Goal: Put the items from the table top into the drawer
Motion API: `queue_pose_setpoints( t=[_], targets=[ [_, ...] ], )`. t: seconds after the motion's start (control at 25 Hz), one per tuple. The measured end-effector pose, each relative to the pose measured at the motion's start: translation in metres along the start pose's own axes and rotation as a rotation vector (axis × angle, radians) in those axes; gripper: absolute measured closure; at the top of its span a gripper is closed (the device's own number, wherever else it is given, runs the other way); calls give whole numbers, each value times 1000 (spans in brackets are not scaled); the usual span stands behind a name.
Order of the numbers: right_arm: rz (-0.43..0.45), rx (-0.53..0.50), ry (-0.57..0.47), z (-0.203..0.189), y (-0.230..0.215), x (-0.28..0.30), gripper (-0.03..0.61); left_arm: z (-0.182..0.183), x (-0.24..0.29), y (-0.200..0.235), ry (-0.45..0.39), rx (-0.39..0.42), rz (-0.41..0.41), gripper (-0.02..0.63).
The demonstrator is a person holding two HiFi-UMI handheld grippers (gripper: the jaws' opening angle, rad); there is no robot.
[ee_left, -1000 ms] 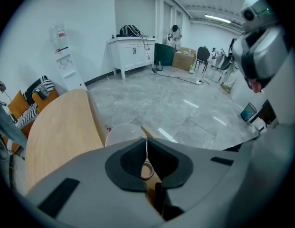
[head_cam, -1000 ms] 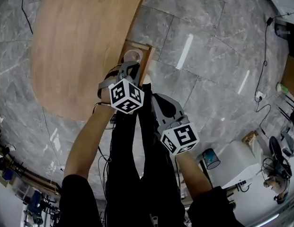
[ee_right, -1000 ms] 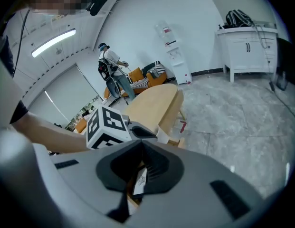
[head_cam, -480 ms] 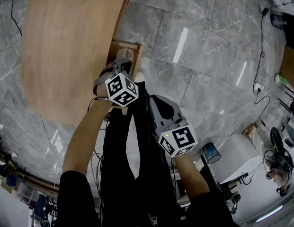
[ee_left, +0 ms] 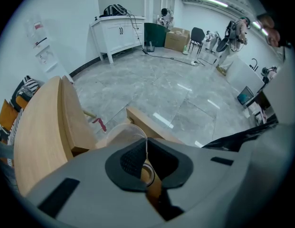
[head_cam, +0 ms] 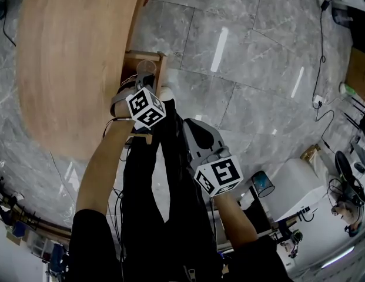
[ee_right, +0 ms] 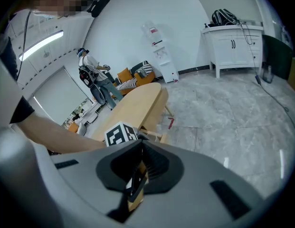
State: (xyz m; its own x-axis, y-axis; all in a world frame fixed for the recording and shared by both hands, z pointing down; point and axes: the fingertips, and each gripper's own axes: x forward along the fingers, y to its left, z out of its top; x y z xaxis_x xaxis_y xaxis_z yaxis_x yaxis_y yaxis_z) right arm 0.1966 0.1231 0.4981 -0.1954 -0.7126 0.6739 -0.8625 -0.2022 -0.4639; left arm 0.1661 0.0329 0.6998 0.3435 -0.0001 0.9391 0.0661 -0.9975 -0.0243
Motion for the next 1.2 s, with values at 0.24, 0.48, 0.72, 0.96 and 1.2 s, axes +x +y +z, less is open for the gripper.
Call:
queue_pose_setpoints(
  t=[0.24,0.48,0.72,0.96,1.2],
  targets=[
    [-5,13,3,-1,-3,3,568,-9,10,-2,25,-12,-11,594],
    [-2,9,9,1,-6,1,568,-10,13,-10,45,-14,-30,586],
    [16,-5,17,1,2,4,568,-6,-4,-6,-5,-71,-6,581],
    [63,-49,18,7,25,11,568,-1,-36,-9,-68,-138,16,581],
    [123,-107,22,14,65,19,568,-13,-93,-3,-182,-358,70,583]
  ],
)
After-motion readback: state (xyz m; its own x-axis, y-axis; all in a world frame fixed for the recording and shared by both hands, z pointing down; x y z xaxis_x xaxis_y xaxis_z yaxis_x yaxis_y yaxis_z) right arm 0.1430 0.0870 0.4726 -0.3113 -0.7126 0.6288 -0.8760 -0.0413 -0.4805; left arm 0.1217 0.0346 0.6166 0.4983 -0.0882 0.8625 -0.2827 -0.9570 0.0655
